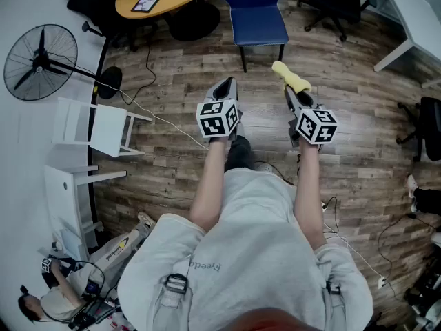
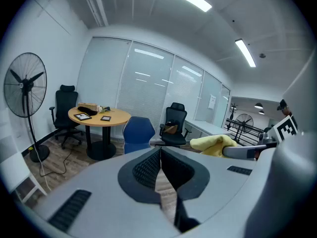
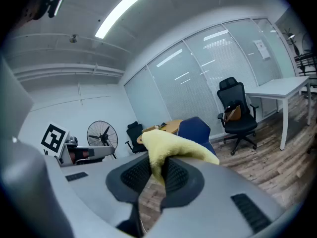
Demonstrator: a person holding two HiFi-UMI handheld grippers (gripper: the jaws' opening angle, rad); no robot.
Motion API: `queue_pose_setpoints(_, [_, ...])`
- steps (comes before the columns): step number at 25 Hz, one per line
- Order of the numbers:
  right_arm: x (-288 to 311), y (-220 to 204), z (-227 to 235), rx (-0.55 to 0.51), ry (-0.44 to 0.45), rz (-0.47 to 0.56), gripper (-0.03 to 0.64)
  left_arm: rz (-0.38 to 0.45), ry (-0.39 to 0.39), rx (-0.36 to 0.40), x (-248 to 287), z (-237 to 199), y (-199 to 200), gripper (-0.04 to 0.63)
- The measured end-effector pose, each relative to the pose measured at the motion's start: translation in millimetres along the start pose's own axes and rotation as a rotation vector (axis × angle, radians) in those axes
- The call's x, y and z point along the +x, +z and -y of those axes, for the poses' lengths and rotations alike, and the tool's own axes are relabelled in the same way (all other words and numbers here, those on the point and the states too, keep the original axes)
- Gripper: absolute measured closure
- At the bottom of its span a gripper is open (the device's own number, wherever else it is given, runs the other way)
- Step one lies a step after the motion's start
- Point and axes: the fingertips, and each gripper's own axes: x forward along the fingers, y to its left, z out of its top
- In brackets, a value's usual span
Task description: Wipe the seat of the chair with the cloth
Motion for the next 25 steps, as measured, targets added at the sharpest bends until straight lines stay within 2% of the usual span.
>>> queue_pose_setpoints(10, [29,14,22,0.026,0.003,0.015,0.554,-0.017,-0.013,-0.008,36,-13,9,0.568])
queue_pose_setpoints(13, [41,28,32,0.082,0.04,0.056,0.554,-0.023,-0.02,-0.043,66,-20,17,0.568])
queue_pose_setpoints(19, [72,63,73,0.079,0.0,0.053,0.554,-0.04,-0.065,-0.077,134,-24,41,0.568])
queue_pose_setpoints(25, [123,92,109,0.106,-0.037,0.037,0.552,-0.052,-0.06,-0.112,198,-55,72,0.568])
